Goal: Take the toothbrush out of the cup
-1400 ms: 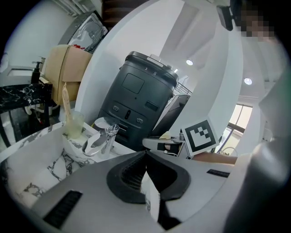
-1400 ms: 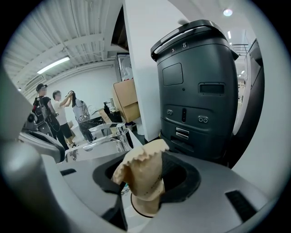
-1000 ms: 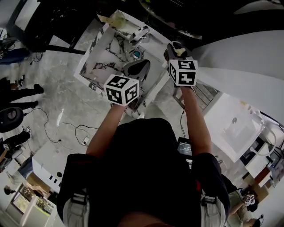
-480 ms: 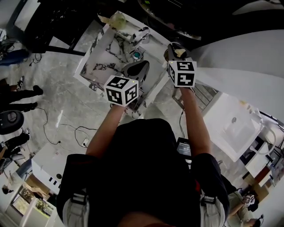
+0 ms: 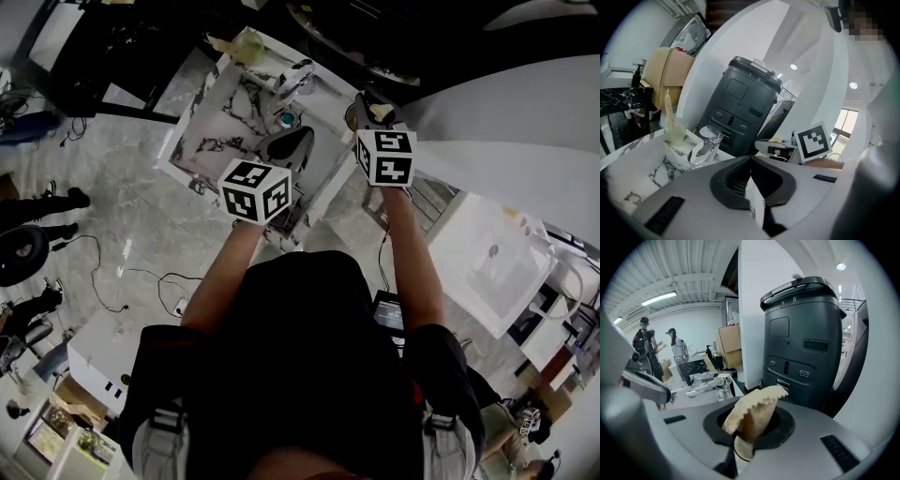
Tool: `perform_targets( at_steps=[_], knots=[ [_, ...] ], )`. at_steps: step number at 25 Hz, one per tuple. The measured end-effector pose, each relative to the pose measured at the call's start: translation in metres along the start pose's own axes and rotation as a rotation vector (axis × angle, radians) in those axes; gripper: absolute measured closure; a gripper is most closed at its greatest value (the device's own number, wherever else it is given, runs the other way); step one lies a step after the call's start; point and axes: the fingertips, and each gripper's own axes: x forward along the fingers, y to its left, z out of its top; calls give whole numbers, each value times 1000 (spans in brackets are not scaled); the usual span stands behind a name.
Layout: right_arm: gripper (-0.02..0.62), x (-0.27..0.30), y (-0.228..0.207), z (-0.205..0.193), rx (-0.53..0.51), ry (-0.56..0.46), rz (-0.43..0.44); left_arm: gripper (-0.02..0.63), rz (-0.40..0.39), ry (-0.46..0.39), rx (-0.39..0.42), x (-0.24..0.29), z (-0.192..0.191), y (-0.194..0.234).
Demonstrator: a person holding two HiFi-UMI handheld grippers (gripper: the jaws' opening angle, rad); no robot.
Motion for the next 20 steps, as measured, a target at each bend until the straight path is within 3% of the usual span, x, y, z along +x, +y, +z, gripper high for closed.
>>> perform_targets(
  at_steps=[8,20],
  knots=[
    [535,-11,3,14,-4,-32,-20,598,15,-55,4,-11,17,4],
    [535,-42,19,44,-37,-101,-56,598,-24,-95,26,-36,28,-9]
  ],
)
